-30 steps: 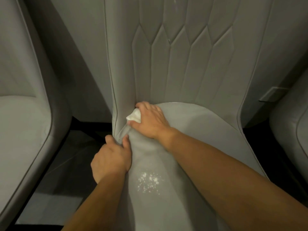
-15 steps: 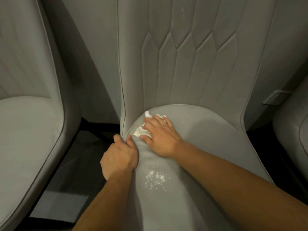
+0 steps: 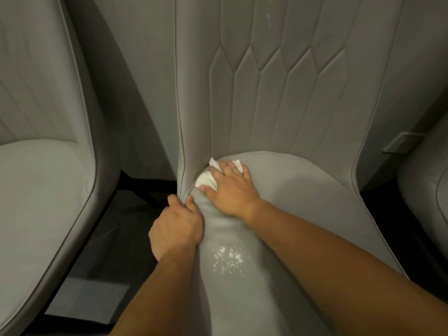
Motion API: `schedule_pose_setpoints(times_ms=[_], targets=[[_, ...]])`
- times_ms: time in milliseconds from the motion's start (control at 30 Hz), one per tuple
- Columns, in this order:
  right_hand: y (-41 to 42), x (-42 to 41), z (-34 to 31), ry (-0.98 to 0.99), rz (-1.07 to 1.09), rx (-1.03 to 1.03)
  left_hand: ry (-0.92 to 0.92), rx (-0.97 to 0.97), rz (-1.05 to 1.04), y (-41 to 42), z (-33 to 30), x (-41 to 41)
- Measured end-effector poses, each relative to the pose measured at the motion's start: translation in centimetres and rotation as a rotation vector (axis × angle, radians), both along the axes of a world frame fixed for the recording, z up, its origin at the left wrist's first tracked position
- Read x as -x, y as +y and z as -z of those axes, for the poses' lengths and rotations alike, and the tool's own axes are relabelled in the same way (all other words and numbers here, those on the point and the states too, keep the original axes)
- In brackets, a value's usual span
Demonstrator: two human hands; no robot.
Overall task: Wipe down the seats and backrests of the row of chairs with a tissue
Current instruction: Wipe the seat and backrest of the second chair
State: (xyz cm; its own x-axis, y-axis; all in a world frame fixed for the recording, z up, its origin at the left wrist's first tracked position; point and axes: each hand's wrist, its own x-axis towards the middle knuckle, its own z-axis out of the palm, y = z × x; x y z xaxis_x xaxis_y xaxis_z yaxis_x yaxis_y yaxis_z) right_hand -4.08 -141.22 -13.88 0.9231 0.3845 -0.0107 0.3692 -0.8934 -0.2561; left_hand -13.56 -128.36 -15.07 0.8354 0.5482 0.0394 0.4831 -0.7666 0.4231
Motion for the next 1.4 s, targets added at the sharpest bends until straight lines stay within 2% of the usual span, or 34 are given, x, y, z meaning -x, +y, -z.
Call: schedule_pose_setpoints(times_ms=[100,167,300,467,567,633,733,767,900,1067,1300,1400], targets=[[-3.0,1.7,-0.3,0.014,-0.172,0.035,0.004,0.008,-0.002,0.1,0.0,-0.1],[-5.1,3.2,-0.2,0.005,-0.192,0.044,0.015,0.005,-0.001,0.1,0.1,0.1],[-7.5,4.7,0.0,0.027,-0.116,0.057,0.022,0.052,0.018,0.3,0.2,-0.4],[-5.9,3.5,1.2,0.072,0.035,0.038,0.091,0.135,0.064,0.5,-0.7,-0.7],[-5.3,2.5,1.3,0.090,0.073,-0.003,0.151,0.278,-0.001,0.3,-3.3,-3.5],[-5.2,1.7,1.0,0.080,0.059,-0.021,0.082,0.286,0.001,0.6,-6.0,-6.2],[-5.3,0.6,0.6,0.048,0.046,-0.029,-0.075,-0.014,0.100,1.4,-8.2,-8.6],[-5.2,0.3,0.6,0.042,0.049,-0.037,-0.079,-0.037,0.099,1.6,-8.4,-9.2],[-4.7,-1.6,0.3,-0.057,0.063,-0.055,-0.092,0.184,-0.037,0.7,-8.2,-11.8],[-4.6,-4.6,0.3,-0.151,0.044,-0.071,-0.345,0.127,-0.023,0.2,-5.6,-12.6],[-4.7,-6.2,0.5,-0.386,-0.009,0.047,-0.439,0.018,-0.080,0.2,-3.6,-13.4],[-5.6,-7.0,-0.8,-0.384,-0.029,0.143,-0.457,0.002,-0.061,0.4,-3.4,-13.5]])
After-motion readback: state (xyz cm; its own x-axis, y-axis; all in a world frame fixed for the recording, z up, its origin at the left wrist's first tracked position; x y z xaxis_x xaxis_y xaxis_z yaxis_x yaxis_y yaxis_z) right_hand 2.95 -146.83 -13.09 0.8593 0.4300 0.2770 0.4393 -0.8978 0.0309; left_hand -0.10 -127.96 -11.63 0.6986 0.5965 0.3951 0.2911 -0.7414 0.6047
